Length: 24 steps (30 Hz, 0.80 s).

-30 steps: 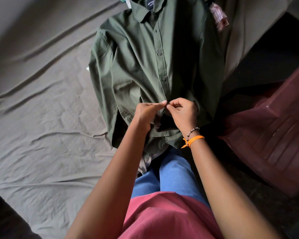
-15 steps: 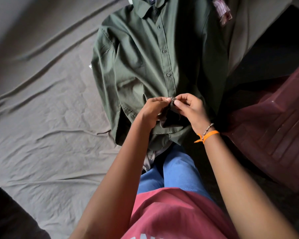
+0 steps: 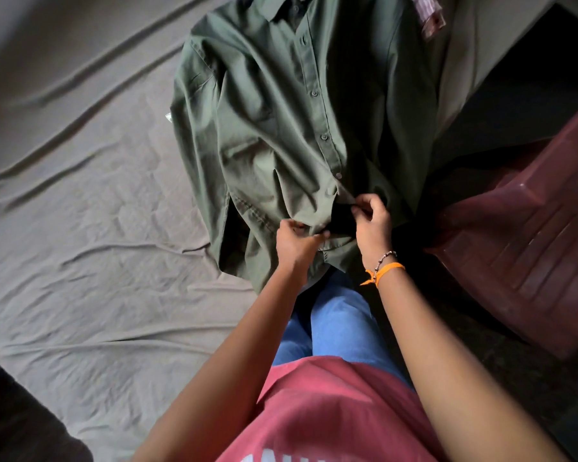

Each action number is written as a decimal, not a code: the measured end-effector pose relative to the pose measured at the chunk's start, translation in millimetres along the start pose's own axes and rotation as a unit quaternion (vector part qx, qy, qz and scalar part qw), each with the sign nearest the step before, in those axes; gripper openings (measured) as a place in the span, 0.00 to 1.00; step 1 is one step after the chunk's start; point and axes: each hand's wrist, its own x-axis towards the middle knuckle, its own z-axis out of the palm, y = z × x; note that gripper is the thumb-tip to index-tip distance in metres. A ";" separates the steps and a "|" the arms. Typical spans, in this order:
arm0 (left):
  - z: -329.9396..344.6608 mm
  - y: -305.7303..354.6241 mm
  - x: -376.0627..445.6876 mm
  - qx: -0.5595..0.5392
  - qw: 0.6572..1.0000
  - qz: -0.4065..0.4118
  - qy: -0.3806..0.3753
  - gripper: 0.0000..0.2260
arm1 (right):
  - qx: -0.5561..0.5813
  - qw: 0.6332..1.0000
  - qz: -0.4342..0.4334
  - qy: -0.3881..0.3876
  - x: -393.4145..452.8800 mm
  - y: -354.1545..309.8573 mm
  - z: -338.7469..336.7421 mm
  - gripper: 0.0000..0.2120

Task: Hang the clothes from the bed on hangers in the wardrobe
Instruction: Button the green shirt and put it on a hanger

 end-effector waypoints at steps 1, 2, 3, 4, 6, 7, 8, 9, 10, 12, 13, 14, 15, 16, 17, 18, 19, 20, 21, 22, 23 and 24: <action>0.7 0.7 1.1 -0.008 0.999 0.033 0.010 0.14 | 0.016 1.000 0.000 0.009 -0.9 -0.9 -0.8 0.10; -0.3 1.5 2.5 -0.009 0.998 0.066 0.016 0.13 | 0.035 0.999 0.000 0.018 -2.0 -3.2 -1.5 0.10; -3.3 3.6 2.7 0.001 0.996 0.092 0.021 0.12 | 0.060 0.998 0.001 0.027 -2.8 -5.6 -1.8 0.10; -6.9 4.8 2.1 0.004 0.993 0.120 0.022 0.11 | 0.077 0.996 0.005 0.039 -3.5 -9.7 -2.5 0.10; -16.3 11.4 -6.4 0.009 0.983 0.181 0.015 0.05 | 0.080 0.994 0.005 0.070 -1.9 -18.6 -6.9 0.09; -21.2 15.6 -11.6 0.017 0.977 0.212 0.022 0.03 | 0.066 0.994 -0.003 0.089 0.4 -24.3 -11.6 0.09; -26.0 20.5 -17.7 0.023 0.970 0.241 0.032 0.04 | 0.047 0.993 -0.012 0.104 2.7 -31.5 -18.1 0.10; -30.6 26.5 -24.7 0.026 0.962 0.268 0.037 0.06 | 0.026 0.994 -0.022 0.108 4.8 -39.5 -25.6 0.10; -34.5 32.2 -31.1 0.030 0.956 0.290 0.035 0.08 | 0.007 0.995 -0.035 0.098 4.5 -50.0 -33.7 0.09; -39.5 42.8 -45.8 0.036 0.947 0.318 0.013 0.11 | -0.002 0.997 -0.066 0.041 -2.0 -70.6 -47.9 0.07; -39.4 45.3 -51.4 0.023 0.949 0.315 0.000 0.11 | 0.004 0.997 -0.076 0.004 -8.9 -79.3 -52.9 0.07; -37.7 45.8 -54.4 0.001 0.954 0.298 -0.010 0.11 | 0.012 0.997 -0.071 -0.035 -16.7 -84.5 -56.1 0.06; -35.0 44.7 -55.3 -0.028 0.963 0.268 -0.020 0.10 | 0.019 0.996 -0.048 -0.072 -24.6 -86.6 -56.9 0.06; -32.1 41.4 -53.9 -0.048 0.971 0.233 -0.024 0.09 | 0.021 0.994 -0.009 -0.104 -32.6 -84.9 -56.2 0.07; -29.9 37.1 -52.1 -0.052 0.978 0.202 -0.025 0.08 | 0.019 0.991 0.031 -0.127 -39.4 -79.8 -53.9 0.08; -28.8 32.9 -51.5 -0.041 0.982 0.183 -0.027 0.09 | 0.018 0.988 0.061 -0.139 -45.3 -74.0 -51.5 0.08; -28.3 29.8 -51.9 -0.027 0.984 0.173 -0.031 0.09 | 0.020 0.987 0.078 -0.142 -50.0 -67.6 -48.4 0.08; -28.1 26.3 -53.4 -0.019 0.984 0.174 -0.035 0.09 | 0.033 0.986 0.084 -0.139 -54.8 -62.3 -45.3 0.06; -28.6 24.2 -54.8 -0.016 0.983 0.179 -0.040 0.08 | 0.049 0.987 0.081 -0.132 -58.2 -58.7 -42.2 0.04; -28.9 22.3 -55.7 -0.012 0.982 0.185 -0.040 0.07 | 0.065 0.988 0.073 -0.121 -62.0 -56.9 -39.8 0.03; -29.2 20.3 -55.5 -0.008 0.982 0.186 -0.039 0.05 | 0.076 0.989 0.063 -0.108 -65.2 -55.2 -37.5 0.02; -29.4 18.7 -54.8 -0.008 0.982 0.183 -0.041 0.04 | 0.087 0.990 0.051 -0.098 -67.5 -54.1 -35.6 0.02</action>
